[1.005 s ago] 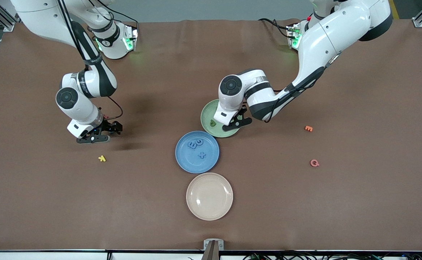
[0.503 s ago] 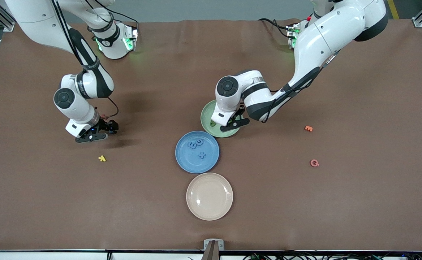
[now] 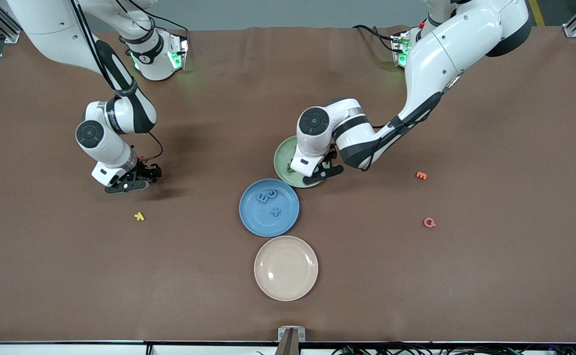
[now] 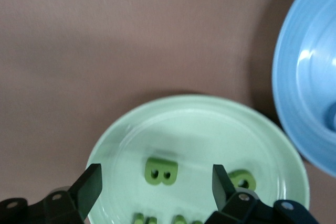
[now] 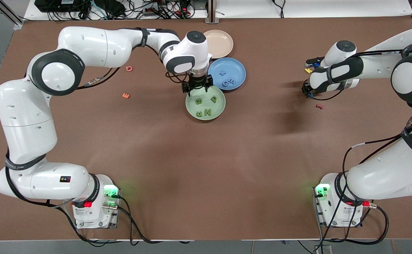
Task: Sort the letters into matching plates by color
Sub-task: 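Place the B on the green plate while the right gripper grasps the g, then carry the g toward the blue plate while the left gripper withdraws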
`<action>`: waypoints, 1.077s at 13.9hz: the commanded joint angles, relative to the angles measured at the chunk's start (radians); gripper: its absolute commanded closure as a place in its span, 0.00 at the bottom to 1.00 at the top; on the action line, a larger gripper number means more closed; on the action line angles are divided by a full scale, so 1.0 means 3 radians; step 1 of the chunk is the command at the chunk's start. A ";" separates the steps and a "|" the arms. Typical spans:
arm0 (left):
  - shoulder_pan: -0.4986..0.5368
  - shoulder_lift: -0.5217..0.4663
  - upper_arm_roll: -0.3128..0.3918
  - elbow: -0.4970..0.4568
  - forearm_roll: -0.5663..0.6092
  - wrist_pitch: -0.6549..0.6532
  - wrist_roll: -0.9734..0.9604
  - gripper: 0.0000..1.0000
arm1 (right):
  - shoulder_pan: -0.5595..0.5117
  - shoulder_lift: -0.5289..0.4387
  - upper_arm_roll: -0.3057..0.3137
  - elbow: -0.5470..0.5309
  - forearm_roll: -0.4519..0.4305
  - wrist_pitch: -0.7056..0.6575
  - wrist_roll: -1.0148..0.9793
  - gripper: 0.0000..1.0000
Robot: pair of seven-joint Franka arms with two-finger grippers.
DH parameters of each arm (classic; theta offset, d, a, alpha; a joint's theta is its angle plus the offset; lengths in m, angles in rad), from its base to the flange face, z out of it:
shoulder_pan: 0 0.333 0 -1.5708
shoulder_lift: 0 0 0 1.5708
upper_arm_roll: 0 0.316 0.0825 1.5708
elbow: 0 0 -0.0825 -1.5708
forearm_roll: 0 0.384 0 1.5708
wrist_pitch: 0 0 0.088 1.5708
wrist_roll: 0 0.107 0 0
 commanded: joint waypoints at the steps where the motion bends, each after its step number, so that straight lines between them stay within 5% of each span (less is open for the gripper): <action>1: 0.0043 0.0001 0.0014 0.0102 -0.0058 -0.0021 0.0191 0.06 | -0.0072 -0.0019 0.0053 -0.0119 -0.0014 0.0111 0.0049 0.98; 6: 0.0166 -0.0151 0.0183 0.0108 -0.0583 0.0065 0.1038 0.04 | -0.0001 -0.0029 0.0074 -0.0053 0.0007 0.0075 0.0243 1.00; 10: 0.0049 -0.0668 0.0861 0.0001 -0.1849 0.0086 0.2320 0.04 | 0.0454 -0.0044 0.0074 0.0416 0.0012 -0.0562 0.1009 1.00; 13: 0.0018 -0.1051 0.1297 -0.0260 -0.2378 0.0086 0.3114 0.04 | 0.0863 -0.0004 0.0079 0.0998 0.0032 -0.1160 0.1673 1.00; 15: 0.0049 -0.1256 0.1578 -0.0505 -0.2634 0.0091 0.3681 0.05 | 0.1174 0.0170 0.0069 0.1392 0.0342 -0.1330 0.1991 1.00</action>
